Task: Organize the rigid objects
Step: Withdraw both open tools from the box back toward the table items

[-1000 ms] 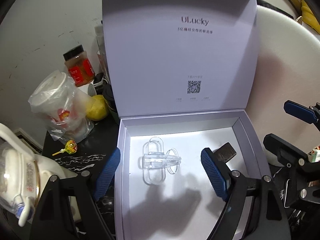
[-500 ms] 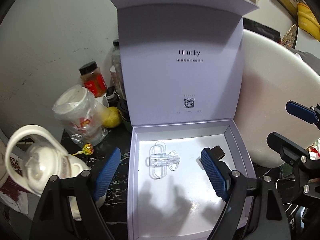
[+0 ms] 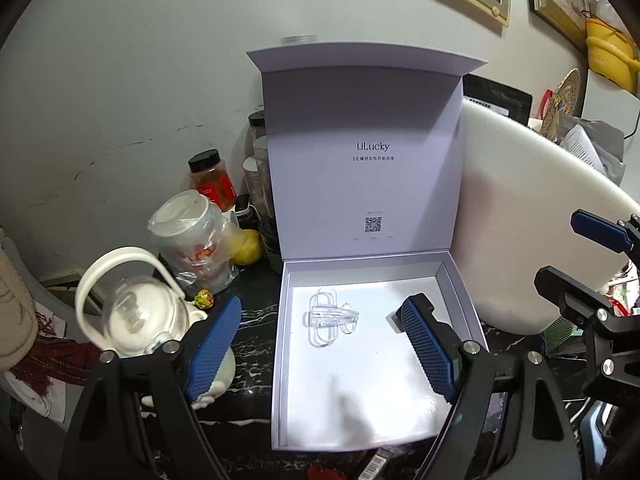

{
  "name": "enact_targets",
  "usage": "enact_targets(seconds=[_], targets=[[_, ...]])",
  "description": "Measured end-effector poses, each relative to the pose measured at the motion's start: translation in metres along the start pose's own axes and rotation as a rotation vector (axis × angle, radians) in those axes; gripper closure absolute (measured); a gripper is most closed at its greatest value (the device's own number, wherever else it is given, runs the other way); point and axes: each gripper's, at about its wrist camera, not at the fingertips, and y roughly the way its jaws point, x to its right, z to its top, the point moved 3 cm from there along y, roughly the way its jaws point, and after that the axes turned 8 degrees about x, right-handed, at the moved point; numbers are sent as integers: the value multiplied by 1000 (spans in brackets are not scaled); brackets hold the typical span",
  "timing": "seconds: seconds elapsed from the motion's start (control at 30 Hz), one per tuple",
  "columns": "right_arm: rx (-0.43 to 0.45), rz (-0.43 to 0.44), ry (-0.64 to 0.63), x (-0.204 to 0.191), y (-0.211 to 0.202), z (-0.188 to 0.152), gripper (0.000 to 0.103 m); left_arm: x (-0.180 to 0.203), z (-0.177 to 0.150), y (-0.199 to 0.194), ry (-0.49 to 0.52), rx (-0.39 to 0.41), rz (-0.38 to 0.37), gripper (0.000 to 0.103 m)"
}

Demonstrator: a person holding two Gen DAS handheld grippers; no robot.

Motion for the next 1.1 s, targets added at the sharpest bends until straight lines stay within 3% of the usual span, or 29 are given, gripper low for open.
enact_targets(seconds=[0.63, 1.1], targets=[[56, -9, -7, -13, -62, -13, 27, 12, -21, -70, 10, 98, 31, 20], [52, 16, -5, -33, -96, -42, 26, 19, -62, -102, -4, 75, 21, 20]])
